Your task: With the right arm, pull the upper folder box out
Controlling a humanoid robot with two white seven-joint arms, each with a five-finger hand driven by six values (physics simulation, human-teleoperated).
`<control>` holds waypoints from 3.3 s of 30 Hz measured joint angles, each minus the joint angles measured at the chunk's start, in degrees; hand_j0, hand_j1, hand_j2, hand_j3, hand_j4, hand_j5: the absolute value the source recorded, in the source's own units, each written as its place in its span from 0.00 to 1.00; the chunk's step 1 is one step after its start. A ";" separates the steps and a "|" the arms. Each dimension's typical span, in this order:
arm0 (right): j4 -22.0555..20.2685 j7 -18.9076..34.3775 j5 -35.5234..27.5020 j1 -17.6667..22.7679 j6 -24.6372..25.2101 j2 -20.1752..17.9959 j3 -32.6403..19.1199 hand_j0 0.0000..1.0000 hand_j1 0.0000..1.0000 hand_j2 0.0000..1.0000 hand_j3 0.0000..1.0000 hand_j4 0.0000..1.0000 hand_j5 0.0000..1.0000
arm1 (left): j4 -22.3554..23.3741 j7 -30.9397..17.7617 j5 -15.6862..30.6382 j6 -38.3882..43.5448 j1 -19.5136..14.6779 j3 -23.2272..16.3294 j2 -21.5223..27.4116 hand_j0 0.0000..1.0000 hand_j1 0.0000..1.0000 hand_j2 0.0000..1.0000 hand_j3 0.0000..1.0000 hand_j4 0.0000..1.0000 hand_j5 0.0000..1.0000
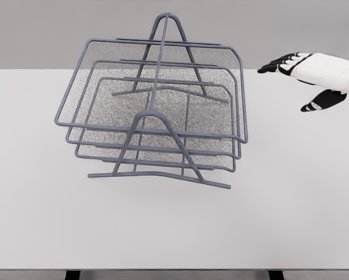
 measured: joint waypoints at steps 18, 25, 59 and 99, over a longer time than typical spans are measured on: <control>-0.14 0.10 7.91 -1.06 -9.24 11.63 1.20 1.00 1.00 1.00 1.00 1.00 1.00 | 0.01 0.00 0.00 0.00 0.00 0.00 0.00 1.00 1.00 1.00 1.00 1.00 1.00; -0.11 0.10 8.01 1.67 -10.49 11.35 1.12 1.00 1.00 1.00 1.00 1.00 1.00 | 0.00 0.00 0.00 0.00 0.00 0.00 0.00 1.00 1.00 1.00 1.00 1.00 1.00; 0.06 -0.16 1.00 27.33 -14.07 3.66 -23.13 1.00 1.00 1.00 1.00 1.00 1.00 | 0.00 0.00 0.00 0.00 0.00 0.00 0.00 1.00 1.00 1.00 1.00 1.00 1.00; -0.36 0.09 -12.10 -5.63 -12.44 -1.81 -5.18 1.00 1.00 1.00 1.00 1.00 1.00 | 0.00 -0.01 0.00 0.00 0.00 0.01 0.00 1.00 1.00 1.00 1.00 1.00 1.00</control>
